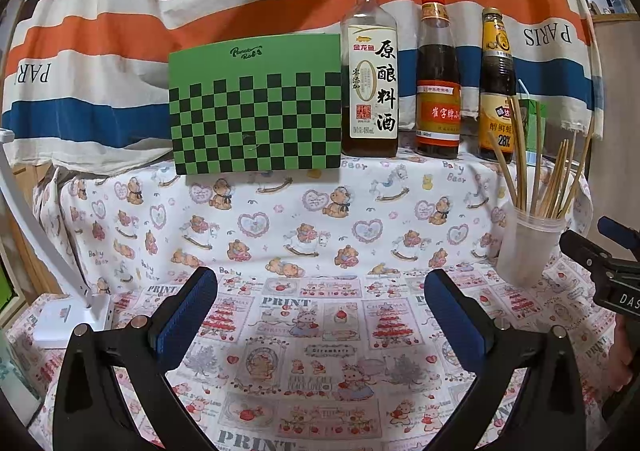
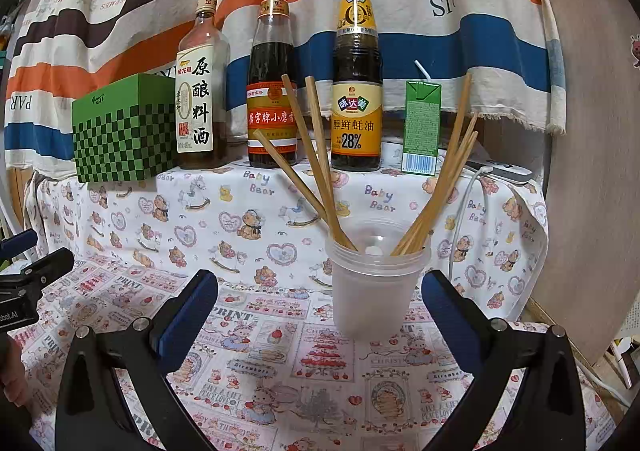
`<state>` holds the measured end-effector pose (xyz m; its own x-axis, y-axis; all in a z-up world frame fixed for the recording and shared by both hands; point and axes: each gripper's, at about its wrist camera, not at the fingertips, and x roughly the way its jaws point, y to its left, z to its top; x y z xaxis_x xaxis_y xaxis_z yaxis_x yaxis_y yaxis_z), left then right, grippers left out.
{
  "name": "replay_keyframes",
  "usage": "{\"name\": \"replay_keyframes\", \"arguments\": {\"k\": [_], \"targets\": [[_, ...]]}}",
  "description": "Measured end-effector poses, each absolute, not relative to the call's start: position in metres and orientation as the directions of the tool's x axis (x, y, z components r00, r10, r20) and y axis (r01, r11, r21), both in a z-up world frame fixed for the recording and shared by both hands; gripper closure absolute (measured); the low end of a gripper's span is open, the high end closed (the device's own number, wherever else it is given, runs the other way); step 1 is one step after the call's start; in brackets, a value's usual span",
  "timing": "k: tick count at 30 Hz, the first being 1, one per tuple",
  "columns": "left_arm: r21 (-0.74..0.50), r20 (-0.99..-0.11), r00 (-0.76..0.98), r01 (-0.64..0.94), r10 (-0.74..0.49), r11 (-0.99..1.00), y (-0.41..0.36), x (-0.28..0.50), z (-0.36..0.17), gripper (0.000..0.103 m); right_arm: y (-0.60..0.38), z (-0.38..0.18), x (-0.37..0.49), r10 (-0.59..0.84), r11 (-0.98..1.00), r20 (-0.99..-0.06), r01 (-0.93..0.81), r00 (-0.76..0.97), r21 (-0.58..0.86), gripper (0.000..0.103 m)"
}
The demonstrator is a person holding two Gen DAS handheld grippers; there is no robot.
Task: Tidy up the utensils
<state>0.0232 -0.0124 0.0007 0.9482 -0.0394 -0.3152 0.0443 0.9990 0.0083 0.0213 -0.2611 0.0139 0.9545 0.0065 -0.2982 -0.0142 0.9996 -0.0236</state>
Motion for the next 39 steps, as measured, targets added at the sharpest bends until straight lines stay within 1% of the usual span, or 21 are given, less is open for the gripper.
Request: {"name": "replay_keyframes", "arguments": {"k": [6,39], "targets": [[0.010,-0.304,0.952,0.030,-0.025,1.000,-0.0121,0.0212,0.0011,0.000,-0.2608,0.0137,0.0213,0.006,1.000,-0.298,-0.014,0.954,-0.025,0.000],[0.005,-0.302,0.953,0.020,-0.017,1.000,-0.0102,0.0221,0.0001,0.000,-0.2597,0.0135,0.0214,0.008,1.000,-0.299,-0.017,0.954,-0.026,0.000]]}}
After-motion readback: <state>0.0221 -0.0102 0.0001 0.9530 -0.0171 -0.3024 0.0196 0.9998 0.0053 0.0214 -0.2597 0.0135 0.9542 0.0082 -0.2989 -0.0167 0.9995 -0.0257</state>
